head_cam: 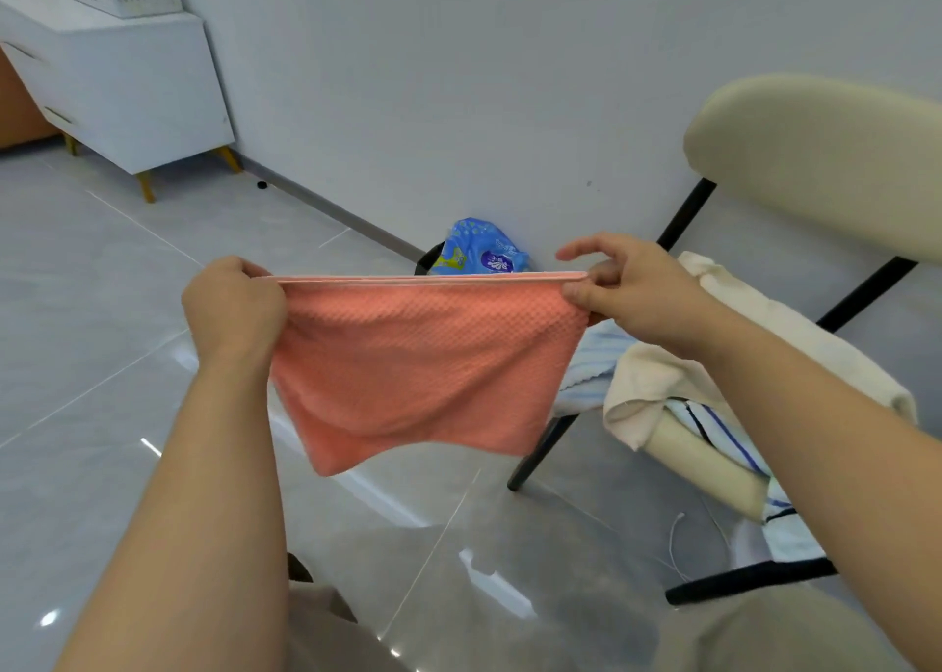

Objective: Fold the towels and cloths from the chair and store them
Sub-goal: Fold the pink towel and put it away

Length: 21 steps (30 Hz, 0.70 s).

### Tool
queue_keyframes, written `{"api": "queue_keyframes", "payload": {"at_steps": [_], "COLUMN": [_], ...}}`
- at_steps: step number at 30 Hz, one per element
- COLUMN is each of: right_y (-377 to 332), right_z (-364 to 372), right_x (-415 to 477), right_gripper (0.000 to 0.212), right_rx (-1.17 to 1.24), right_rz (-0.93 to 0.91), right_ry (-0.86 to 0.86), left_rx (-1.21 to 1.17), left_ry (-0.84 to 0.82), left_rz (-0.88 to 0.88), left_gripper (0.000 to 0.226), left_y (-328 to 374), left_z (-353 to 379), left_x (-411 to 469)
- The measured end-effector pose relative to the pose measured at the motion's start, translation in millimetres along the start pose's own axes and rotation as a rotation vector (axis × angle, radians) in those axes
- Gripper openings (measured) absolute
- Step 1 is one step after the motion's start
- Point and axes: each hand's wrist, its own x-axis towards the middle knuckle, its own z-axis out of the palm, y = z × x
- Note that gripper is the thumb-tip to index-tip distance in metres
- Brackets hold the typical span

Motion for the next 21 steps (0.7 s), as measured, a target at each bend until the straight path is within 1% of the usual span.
{"api": "queue_keyframes", "payload": {"at_steps": [1,2,5,6,8,10,13,15,16,18,19,21], "right_y": [1,2,3,4,7,8,7,8,10,11,9,3], "right_z": [-1,-4,-10,-10,-11,-10,-7,3,11,28,36,49], "right_x": [2,4,7,7,9,10,12,22,29,45,51,55], "right_gripper": [0.027,0.024,0.004,0.003,0.009,0.017,0.023,0.025,0.025,0.021,0.02,0.02], "right_rx": [-0.018,-0.035,-0.038,-0.005,0.126,0.309,0.567,0.66,0.651,0.503,0.408,0.277], "right_rz": [0.004,0.022,0.067,0.07,0.078,0.091,0.152,0.219,0.274,0.399,0.443,0.467], "right_ry": [0.0,0.004,0.009,0.005,-0.022,-0.051,-0.088,-0.034,0.03,0.188,0.239,0.271], "left_rx": [0.001,-0.013,-0.125,-0.195,-0.331,-0.403,-0.528,-0.564,-0.541,-0.455,-0.456,-0.542], "left_ry": [-0.029,-0.053,-0.101,-0.126,-0.185,-0.266,-0.386,-0.402,-0.388,-0.372,-0.373,-0.386], "left_rz": [0.0,0.004,-0.036,-0.068,-0.122,-0.147,-0.211,-0.292,-0.326,-0.35,-0.356,-0.394], "left_gripper": [0.035,0.029,0.023,0.023,0.02,0.019,0.02,0.017,0.014,0.009,0.011,0.017], "left_y": [0,0,-3,-4,-5,-5,-5,-4,-4,-6,-6,-2], "left_z": [-3,-6,-14,-17,-24,-32,-33,-30,-27,-19,-15,-7], "left_x": [-1,-1,0,1,2,1,1,0,1,0,0,-2]}}
